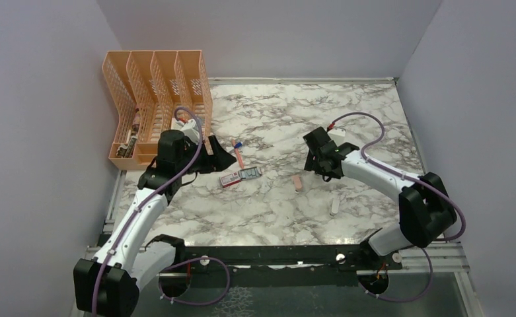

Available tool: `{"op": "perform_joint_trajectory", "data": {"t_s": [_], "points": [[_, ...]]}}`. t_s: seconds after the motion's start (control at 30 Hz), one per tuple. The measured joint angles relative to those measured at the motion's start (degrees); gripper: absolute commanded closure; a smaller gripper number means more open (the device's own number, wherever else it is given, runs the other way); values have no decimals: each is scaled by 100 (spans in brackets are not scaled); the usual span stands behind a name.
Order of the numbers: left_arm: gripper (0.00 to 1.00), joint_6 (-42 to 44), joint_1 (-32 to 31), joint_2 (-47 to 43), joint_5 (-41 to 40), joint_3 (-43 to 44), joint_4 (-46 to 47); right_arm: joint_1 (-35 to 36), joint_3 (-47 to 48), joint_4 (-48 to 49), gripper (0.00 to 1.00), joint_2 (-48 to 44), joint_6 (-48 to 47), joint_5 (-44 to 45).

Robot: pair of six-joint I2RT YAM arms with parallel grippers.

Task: Load the staples into the stapler

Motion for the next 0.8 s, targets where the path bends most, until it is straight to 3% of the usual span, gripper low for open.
{"op": "perform_joint_trajectory", "data": {"t_s": [0.37,0.63,0.8], "points": [[20,-581,-662,944,-83,-138,686,-83,-68,372,40,483,251,-24],[21,-627,-772,1786,-184,289,876,-149,-402,691,67,529,289,-155],[19,-634,-883,2074,-225,439,977,-177,-420,791,65,529,227,-188]]}}
